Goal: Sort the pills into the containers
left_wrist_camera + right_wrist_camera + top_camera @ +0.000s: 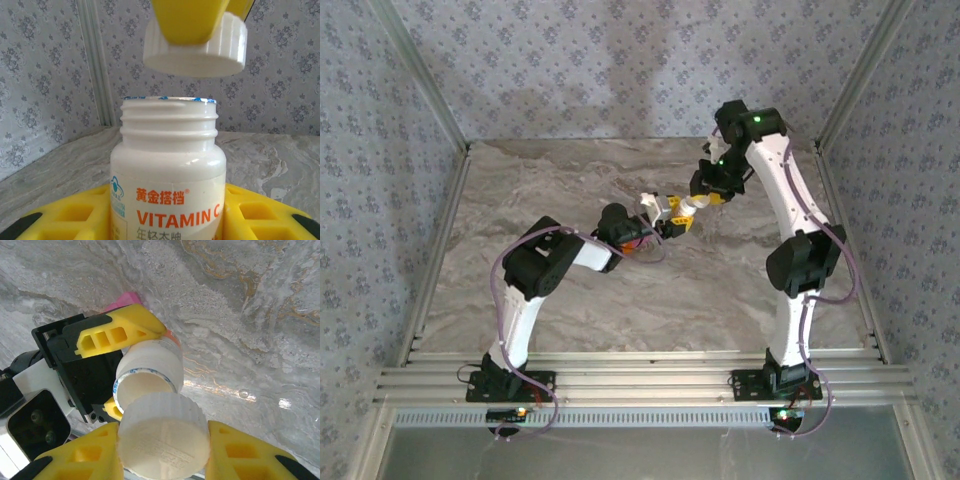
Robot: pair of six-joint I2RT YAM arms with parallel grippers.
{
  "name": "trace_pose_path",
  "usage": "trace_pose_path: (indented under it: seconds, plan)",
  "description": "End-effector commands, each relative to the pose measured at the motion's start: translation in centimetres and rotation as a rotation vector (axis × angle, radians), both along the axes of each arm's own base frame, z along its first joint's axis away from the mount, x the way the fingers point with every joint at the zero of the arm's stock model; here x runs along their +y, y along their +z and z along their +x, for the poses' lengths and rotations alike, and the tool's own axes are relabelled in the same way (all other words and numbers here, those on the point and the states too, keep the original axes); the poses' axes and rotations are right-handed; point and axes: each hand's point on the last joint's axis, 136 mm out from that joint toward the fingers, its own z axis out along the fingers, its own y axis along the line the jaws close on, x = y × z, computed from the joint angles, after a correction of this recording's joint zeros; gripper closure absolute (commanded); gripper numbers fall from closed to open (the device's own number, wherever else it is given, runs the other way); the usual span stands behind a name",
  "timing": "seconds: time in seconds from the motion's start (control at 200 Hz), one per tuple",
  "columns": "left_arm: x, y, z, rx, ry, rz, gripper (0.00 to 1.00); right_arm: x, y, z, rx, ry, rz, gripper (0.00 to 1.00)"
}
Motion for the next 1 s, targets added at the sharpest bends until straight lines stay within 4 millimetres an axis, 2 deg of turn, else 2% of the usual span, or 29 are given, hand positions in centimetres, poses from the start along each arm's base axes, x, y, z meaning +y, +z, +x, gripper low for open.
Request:
trace_pose_path:
  seconds: [0.0, 0.27, 0.56, 0.785, 0.995]
  plan:
    - [-0.6, 0.9, -0.7, -0.059, -0.041, -0.024, 1.0, 0.4, 0.4, -0.4, 0.013, 0.031, 0.013, 0.66]
    - [-0.6, 0.7, -0.9, -0.065, -0.056, -0.019, 1.0, 1.4, -0.6, -0.8, 0.04, 0.066, -0.004, 0.66]
    - [-0.4, 2.0, -1.3, -0.092, -0.066, -0.034, 1.0, 1.6, -1.8, -1.2, 0.071, 0.099, -0.024, 0.66]
    - [-0.3, 2.5, -1.5, -0.097, -0.065, -0.038, 1.0, 0.9, -2.8, -1.3, 0.089, 0.088, -0.049, 0.66]
    - [-0.1, 3.0, -1.7, -0.104, -0.066, -0.041, 1.0, -0.3, -2.9, -0.6, 0.073, 0.045, -0.048, 0.66]
